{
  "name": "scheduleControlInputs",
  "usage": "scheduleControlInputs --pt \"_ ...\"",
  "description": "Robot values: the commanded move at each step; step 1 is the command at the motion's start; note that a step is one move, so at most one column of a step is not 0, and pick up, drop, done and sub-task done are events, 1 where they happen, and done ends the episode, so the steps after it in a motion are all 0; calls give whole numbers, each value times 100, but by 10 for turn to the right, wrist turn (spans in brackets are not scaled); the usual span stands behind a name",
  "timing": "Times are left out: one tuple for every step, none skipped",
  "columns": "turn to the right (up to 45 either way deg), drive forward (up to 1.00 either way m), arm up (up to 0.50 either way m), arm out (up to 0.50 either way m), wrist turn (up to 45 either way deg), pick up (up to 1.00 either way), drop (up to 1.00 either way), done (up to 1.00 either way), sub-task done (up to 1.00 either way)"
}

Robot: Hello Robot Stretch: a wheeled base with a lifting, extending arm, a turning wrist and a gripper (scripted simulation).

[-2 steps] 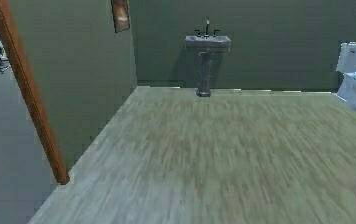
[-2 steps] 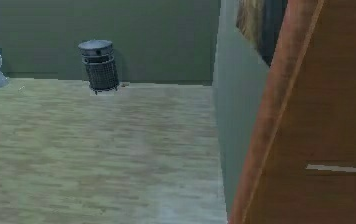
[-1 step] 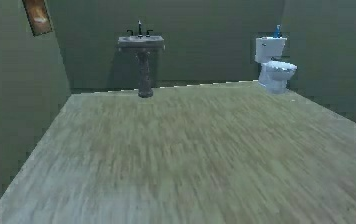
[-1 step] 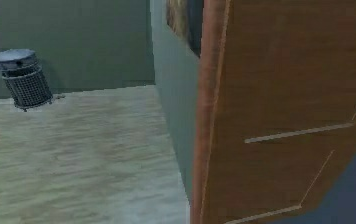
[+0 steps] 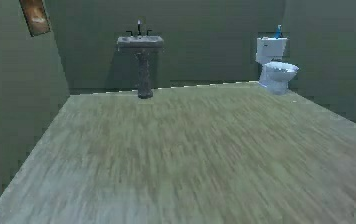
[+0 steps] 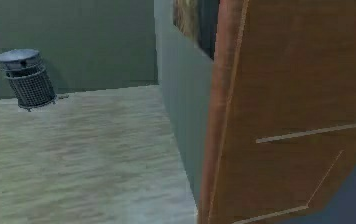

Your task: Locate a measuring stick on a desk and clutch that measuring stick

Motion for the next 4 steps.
scheduleControlInputs --pt "-450 0 0 0 0 0 0 0 0" --pt "-180 0 0 0 0 0 0 0 0" --pt "0 100 0 0 0 0 0 0 0" --pt "-30 0 0 0 0 0 0 0 0"
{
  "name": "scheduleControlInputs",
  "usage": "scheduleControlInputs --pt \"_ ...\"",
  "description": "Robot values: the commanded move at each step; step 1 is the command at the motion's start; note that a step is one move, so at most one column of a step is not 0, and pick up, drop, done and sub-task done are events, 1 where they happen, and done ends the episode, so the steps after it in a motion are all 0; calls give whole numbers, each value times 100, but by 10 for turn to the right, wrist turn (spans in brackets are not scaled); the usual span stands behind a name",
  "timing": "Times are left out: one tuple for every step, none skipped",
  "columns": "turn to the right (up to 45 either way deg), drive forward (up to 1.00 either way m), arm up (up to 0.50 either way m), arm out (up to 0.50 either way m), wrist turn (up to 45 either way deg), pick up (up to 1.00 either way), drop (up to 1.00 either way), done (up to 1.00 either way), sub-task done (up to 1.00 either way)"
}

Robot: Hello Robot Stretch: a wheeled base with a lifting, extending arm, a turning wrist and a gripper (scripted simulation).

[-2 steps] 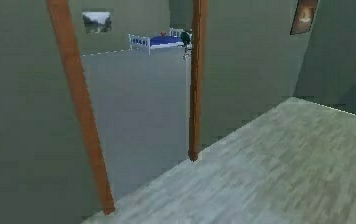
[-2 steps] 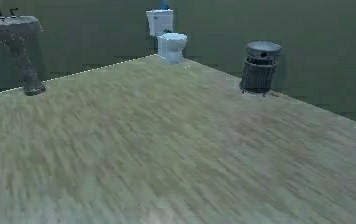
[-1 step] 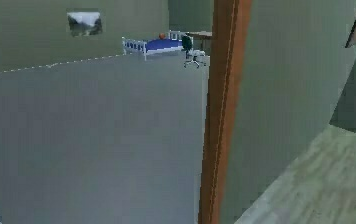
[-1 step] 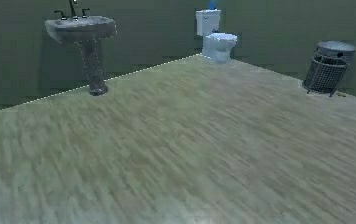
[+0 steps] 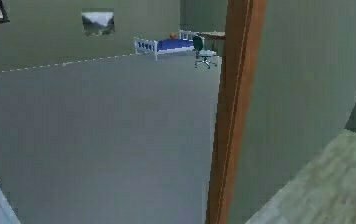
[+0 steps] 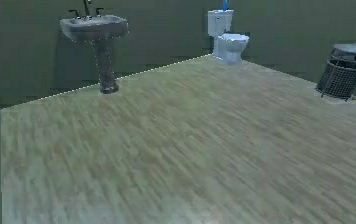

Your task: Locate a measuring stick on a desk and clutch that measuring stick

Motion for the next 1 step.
scheduleControlInputs --pt "0 15 0 0 0 0 0 0 0"
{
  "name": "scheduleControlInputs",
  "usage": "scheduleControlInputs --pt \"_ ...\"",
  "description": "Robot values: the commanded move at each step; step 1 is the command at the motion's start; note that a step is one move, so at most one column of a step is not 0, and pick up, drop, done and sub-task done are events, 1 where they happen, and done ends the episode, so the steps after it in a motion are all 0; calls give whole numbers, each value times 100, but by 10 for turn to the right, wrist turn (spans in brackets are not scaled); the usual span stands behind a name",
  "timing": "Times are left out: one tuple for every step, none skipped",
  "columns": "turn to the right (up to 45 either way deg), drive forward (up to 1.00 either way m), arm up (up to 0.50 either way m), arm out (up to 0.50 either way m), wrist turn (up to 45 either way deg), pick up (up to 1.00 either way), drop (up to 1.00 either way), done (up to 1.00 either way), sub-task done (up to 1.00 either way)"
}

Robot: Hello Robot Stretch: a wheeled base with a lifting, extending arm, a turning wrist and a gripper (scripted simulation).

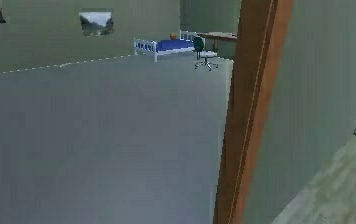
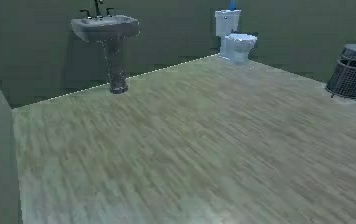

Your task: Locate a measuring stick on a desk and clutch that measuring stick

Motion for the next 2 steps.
scheduleControlInputs --pt "-60 0 0 0 0 0 0 0 0" --pt "0 50 0 0 0 0 0 0 0"
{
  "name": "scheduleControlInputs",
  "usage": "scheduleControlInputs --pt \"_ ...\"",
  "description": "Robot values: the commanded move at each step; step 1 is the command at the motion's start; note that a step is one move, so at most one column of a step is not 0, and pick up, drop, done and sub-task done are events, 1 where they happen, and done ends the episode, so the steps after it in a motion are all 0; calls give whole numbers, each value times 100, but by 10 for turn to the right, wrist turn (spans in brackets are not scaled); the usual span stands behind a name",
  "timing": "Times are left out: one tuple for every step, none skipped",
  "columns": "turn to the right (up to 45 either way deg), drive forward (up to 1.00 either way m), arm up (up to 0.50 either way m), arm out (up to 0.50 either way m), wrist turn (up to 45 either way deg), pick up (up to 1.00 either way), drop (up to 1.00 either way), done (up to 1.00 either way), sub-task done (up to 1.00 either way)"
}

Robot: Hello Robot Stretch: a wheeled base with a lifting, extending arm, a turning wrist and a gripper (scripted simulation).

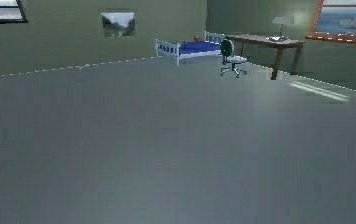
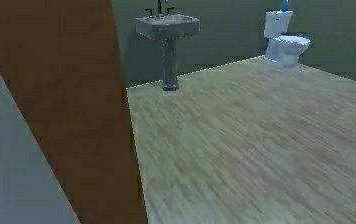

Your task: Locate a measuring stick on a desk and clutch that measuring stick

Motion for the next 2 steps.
scheduleControlInputs --pt "-240 0 0 0 0 0 0 0 0" --pt "0 5 0 0 0 0 0 0 0"
